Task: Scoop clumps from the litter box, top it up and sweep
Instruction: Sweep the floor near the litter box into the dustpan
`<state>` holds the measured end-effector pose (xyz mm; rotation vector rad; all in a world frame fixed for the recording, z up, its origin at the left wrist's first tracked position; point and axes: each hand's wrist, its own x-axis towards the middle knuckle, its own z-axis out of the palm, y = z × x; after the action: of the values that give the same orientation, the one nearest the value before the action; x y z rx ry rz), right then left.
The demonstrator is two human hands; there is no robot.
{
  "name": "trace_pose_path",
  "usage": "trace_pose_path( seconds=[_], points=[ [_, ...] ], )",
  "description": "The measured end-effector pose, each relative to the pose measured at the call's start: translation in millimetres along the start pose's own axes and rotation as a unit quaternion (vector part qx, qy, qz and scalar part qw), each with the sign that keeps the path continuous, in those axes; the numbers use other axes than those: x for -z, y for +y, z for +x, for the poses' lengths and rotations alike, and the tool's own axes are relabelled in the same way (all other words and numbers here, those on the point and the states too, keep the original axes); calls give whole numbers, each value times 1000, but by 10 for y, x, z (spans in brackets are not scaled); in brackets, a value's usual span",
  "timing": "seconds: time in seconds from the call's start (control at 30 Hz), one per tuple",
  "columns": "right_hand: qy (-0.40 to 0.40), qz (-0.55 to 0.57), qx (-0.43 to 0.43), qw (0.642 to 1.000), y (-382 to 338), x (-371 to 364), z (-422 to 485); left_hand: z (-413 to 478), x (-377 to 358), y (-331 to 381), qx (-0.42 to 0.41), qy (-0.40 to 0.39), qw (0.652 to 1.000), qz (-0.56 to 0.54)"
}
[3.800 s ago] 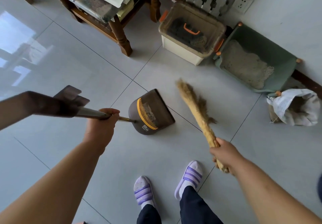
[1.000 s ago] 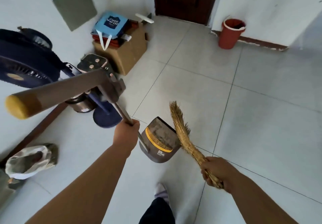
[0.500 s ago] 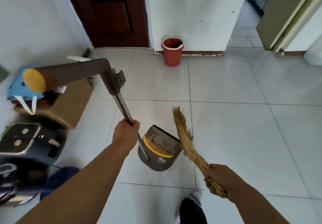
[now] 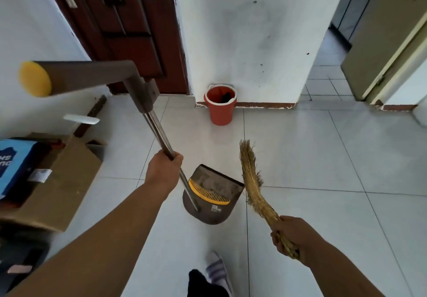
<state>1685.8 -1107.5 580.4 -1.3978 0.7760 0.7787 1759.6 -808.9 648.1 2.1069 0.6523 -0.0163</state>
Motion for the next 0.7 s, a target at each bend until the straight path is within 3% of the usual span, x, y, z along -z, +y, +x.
trace_pose_path(
  seconds=[0.3,0.57,0.7],
  points=[
    [6,59,-14,998,-1863,324,1120,1989,-656,1461,-69,-4,993,99],
    [10,27,-15,999,-3279,794,2191,3314,-1314,2748,-93,37,979,176],
    [4,-47,-31,998,-4111,1109,2773,4057,-1709,3370,-90,52,974,202]
  ],
)
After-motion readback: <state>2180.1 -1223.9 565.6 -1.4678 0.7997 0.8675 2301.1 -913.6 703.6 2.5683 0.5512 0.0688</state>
